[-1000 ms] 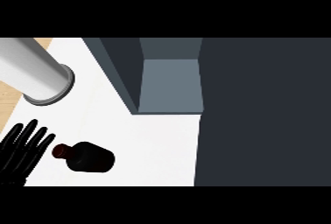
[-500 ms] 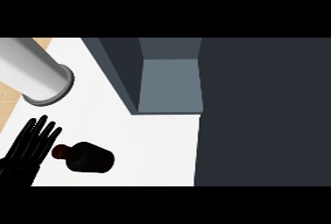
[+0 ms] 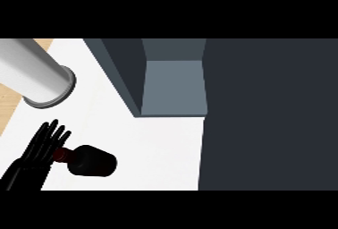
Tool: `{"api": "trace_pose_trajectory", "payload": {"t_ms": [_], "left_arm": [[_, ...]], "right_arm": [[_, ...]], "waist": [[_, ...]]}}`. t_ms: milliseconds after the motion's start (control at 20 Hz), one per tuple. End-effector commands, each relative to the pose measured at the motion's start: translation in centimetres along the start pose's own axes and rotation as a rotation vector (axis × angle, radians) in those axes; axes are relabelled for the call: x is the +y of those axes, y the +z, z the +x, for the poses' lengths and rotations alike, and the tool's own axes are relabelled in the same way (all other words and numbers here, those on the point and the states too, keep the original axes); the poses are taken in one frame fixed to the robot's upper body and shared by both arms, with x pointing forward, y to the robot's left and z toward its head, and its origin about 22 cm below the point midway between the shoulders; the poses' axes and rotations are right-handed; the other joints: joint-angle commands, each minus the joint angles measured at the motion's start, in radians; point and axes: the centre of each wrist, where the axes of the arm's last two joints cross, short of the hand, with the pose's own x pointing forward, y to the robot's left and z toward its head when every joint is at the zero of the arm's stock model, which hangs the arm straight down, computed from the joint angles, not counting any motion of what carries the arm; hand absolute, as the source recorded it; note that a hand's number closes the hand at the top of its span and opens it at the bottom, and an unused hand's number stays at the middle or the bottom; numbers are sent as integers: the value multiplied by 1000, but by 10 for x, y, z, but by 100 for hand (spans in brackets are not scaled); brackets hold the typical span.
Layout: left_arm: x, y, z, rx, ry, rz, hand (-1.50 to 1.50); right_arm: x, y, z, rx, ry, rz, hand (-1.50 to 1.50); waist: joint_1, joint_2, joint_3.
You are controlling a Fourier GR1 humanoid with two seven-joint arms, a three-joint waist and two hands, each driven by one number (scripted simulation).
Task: Pick up the wine, place it into the cabinet and close the cabinet
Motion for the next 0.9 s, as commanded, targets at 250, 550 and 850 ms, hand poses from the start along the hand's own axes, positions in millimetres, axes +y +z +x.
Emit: {"api": "trace_pose_trajectory", "payload": {"t_ms": [250,550,850], "left_arm": [[5,-10,-39,30,-3,-27,-150],[10,-16,-46,6,17,-41,-150],[4,-25,-60,31,25,-47,-150]], "right_arm": [[5,26,22,-77,-53,32,-150],[11,35,29,-75,-63,63,-150],[8,33,26,-66,-55,47,-150]], "waist": [[0,1,0],[-4,0,0],[-2,0,1]]}}
